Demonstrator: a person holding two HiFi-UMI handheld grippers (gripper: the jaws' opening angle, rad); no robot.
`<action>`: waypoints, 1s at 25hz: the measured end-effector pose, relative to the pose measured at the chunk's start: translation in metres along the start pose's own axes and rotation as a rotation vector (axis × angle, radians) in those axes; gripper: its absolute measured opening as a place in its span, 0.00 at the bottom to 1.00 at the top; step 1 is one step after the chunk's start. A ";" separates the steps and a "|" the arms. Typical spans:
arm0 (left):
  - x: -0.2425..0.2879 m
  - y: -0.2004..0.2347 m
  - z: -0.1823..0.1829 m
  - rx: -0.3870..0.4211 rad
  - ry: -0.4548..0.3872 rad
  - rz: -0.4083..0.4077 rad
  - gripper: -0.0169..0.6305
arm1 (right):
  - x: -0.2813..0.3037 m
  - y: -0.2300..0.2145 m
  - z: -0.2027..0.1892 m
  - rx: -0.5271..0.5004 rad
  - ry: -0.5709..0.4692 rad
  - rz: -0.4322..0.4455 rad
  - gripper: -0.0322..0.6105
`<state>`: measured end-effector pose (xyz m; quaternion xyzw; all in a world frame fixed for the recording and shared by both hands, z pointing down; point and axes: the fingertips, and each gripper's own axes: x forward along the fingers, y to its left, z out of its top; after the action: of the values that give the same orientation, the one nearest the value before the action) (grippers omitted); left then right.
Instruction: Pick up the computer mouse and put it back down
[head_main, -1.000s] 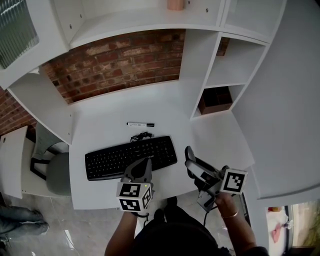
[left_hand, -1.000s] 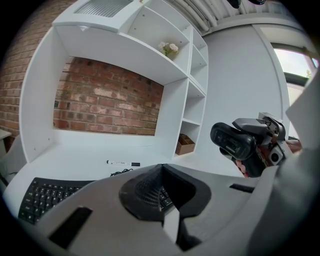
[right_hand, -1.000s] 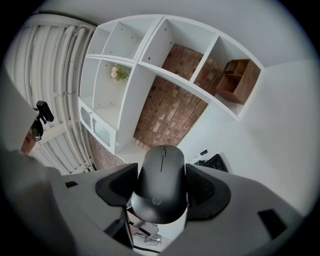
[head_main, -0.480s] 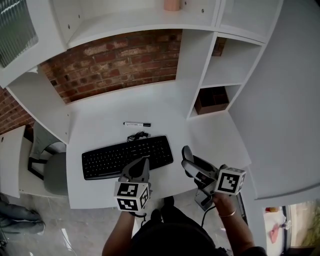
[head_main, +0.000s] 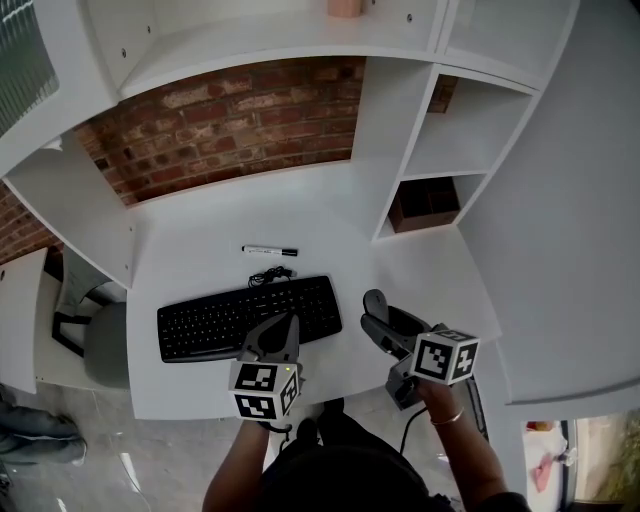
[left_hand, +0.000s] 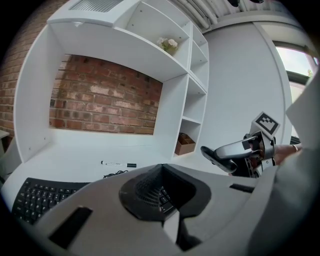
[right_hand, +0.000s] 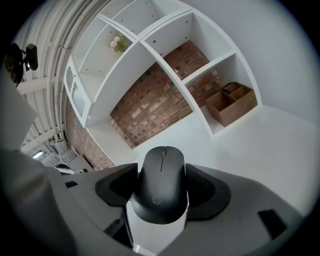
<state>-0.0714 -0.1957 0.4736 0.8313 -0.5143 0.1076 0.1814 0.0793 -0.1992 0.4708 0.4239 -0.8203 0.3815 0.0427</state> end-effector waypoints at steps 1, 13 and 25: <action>0.003 0.000 0.000 0.000 0.001 0.001 0.04 | 0.003 -0.004 -0.001 -0.010 0.009 -0.012 0.50; 0.026 0.001 0.000 -0.009 0.019 0.014 0.04 | 0.033 -0.063 -0.009 -0.208 0.117 -0.243 0.50; 0.035 0.006 -0.004 -0.017 0.036 0.033 0.04 | 0.060 -0.101 -0.024 -0.299 0.189 -0.362 0.50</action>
<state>-0.0609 -0.2254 0.4915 0.8190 -0.5257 0.1210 0.1957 0.1083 -0.2580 0.5708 0.5152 -0.7708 0.2802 0.2489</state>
